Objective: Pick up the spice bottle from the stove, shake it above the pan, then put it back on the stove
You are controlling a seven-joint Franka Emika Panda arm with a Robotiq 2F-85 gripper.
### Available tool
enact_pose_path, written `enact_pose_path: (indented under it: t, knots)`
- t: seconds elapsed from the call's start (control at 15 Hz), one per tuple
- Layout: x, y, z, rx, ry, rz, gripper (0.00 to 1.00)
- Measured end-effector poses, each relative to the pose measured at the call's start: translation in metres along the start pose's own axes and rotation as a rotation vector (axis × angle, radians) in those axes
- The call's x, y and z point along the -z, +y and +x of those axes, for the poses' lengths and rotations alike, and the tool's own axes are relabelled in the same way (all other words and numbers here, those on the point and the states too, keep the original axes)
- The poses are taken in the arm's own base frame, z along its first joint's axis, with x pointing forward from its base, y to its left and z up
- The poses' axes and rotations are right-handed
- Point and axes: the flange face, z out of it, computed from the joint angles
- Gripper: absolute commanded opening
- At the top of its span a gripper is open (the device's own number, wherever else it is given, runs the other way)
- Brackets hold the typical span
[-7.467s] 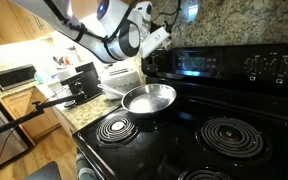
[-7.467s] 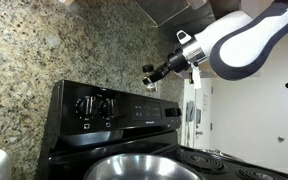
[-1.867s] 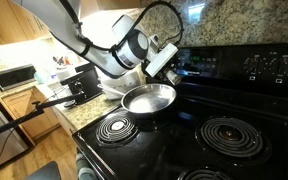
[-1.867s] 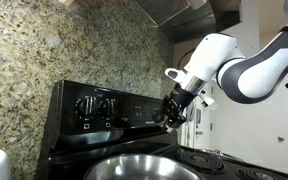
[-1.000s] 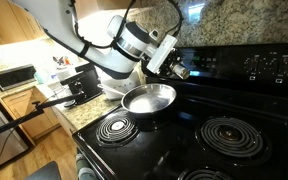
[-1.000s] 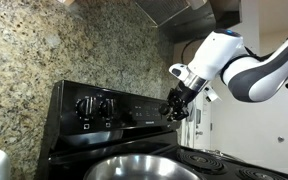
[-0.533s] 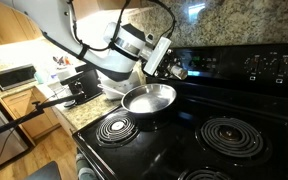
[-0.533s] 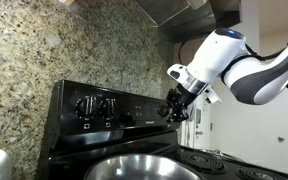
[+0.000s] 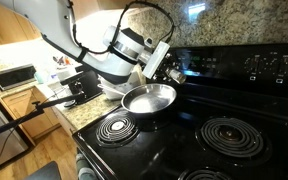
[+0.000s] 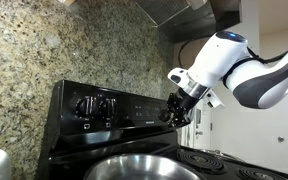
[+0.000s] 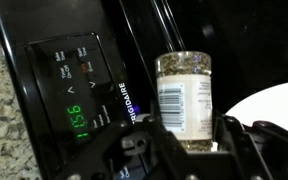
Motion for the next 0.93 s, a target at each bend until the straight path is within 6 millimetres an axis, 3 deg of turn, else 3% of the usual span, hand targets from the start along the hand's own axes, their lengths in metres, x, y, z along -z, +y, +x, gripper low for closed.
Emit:
enact_pose_path:
  t: [0.47,0.93]
  knots:
    - [-0.006,0.015,-0.018,-0.057,-0.022,-0.008,0.18]
    - [0.003,0.003,0.003,-0.017,0.003,-0.006,0.18]
